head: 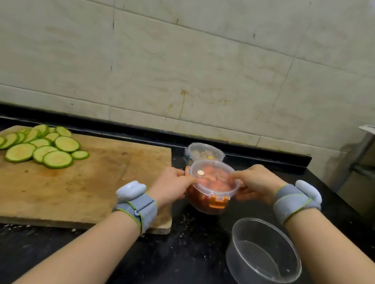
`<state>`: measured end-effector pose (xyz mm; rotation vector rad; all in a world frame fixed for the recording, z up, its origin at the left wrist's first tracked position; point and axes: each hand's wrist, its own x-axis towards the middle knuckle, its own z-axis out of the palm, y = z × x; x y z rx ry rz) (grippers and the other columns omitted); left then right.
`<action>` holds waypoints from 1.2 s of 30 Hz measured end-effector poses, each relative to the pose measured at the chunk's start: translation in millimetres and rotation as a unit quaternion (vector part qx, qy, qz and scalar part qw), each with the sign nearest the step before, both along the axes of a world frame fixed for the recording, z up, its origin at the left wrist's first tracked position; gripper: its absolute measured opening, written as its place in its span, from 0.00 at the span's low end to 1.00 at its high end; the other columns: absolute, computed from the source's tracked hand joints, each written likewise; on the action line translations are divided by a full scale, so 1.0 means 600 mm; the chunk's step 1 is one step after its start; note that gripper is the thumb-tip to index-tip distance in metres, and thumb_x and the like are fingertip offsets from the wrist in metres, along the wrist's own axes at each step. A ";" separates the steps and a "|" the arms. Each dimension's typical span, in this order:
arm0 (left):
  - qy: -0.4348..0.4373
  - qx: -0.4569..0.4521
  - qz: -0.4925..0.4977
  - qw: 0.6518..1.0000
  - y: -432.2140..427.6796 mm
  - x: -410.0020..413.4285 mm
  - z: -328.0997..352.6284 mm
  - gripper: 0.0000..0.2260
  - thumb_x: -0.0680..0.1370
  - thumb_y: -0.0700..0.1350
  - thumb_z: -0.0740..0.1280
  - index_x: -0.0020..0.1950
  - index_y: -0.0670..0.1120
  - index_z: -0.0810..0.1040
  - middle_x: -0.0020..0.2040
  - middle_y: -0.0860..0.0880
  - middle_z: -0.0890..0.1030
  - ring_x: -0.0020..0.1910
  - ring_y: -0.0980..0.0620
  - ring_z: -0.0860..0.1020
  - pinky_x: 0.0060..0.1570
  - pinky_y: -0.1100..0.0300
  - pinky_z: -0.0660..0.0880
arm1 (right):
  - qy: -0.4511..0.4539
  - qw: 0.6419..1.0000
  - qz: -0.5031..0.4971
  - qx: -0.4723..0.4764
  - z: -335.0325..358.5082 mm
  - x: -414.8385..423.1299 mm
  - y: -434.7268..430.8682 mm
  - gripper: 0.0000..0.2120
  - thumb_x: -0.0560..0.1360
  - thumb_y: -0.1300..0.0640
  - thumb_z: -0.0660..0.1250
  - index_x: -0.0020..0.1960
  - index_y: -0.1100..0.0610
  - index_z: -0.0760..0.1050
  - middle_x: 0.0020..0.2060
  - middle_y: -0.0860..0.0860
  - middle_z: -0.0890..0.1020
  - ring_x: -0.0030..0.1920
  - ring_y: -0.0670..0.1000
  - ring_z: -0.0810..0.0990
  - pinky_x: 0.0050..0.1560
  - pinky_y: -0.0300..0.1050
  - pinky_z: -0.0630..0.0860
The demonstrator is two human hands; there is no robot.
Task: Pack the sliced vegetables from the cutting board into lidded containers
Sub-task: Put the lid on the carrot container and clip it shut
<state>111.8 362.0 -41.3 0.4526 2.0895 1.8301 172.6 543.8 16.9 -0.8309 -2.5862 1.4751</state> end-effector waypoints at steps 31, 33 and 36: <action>0.187 -0.091 0.022 0.978 0.044 0.155 -0.017 0.09 0.76 0.52 0.66 0.50 0.48 0.79 0.44 0.53 0.79 0.40 0.58 0.75 0.41 0.68 0.68 | -0.086 0.982 0.149 0.075 -0.007 0.127 0.089 0.10 0.73 0.56 0.71 0.54 0.56 0.82 0.52 0.56 0.84 0.50 0.51 0.82 0.54 0.50 0.79; 0.126 -0.096 -0.021 0.987 0.049 0.168 -0.028 0.15 0.74 0.57 0.67 0.55 0.49 0.79 0.48 0.54 0.81 0.47 0.57 0.77 0.46 0.66 0.68 | -0.113 0.977 0.158 0.088 -0.014 0.142 0.093 0.10 0.71 0.62 0.71 0.52 0.55 0.82 0.50 0.59 0.84 0.45 0.53 0.82 0.51 0.51 0.79; 0.103 -0.132 -0.077 0.983 0.040 0.183 -0.038 0.21 0.72 0.60 0.68 0.60 0.49 0.78 0.53 0.53 0.81 0.54 0.56 0.78 0.54 0.63 0.71 | -0.103 0.975 0.133 0.143 -0.029 0.151 0.076 0.09 0.70 0.68 0.70 0.48 0.59 0.83 0.41 0.62 0.84 0.36 0.53 0.82 0.41 0.48 0.82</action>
